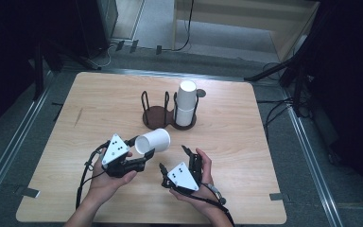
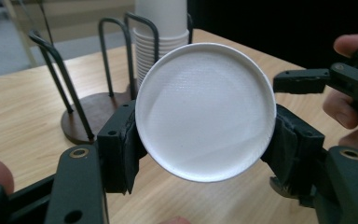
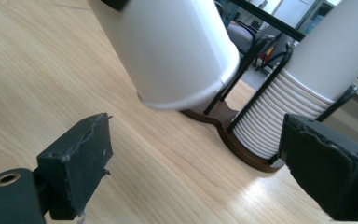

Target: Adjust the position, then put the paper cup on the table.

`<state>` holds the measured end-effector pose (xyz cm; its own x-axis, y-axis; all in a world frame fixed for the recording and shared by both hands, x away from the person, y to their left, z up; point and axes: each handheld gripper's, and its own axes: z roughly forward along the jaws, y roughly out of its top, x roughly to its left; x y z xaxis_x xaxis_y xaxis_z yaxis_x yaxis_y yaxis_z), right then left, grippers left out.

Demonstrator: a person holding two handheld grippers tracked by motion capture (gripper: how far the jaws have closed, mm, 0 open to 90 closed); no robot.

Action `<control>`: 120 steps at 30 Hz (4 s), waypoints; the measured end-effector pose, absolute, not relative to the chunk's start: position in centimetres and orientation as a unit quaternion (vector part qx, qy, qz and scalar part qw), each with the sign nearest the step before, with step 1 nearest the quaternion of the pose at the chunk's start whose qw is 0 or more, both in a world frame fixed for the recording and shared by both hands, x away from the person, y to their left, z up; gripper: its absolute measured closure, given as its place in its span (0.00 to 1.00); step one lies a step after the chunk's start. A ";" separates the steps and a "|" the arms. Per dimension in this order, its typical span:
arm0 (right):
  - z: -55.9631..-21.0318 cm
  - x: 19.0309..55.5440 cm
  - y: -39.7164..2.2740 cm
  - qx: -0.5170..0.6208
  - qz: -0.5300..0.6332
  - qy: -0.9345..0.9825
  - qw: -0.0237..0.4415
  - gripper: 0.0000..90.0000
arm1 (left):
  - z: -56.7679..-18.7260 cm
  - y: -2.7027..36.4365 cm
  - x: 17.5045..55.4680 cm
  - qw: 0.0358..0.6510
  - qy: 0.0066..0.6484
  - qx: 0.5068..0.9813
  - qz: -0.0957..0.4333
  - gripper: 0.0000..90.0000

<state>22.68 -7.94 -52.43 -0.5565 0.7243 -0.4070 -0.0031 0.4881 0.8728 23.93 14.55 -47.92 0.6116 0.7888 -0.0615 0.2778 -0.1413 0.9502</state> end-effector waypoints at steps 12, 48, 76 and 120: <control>-52.4 23.7 -8.3 0.308 0.400 0.736 0.450 0.14 | -48.0 16.0 24.2 0.597 0.388 0.656 0.248 0.39; -48.0 24.3 -9.2 0.483 0.543 0.637 0.257 0.10 | -49.5 16.0 24.9 0.664 0.366 0.589 0.279 0.39; -46.6 25.3 -7.0 0.625 0.621 0.473 0.013 0.00 | -50.0 14.4 24.5 0.670 0.344 0.594 0.283 0.40; -48.5 29.3 -6.2 0.703 0.610 0.277 -0.241 0.00 | -50.3 13.3 24.2 0.662 0.318 0.611 0.295 0.40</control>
<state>29.28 -6.18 -48.53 0.1035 0.0949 0.9901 0.6824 -0.7310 -0.0013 24.16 13.27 -50.27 0.6237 0.7792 -0.0613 -0.0022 0.0801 0.9968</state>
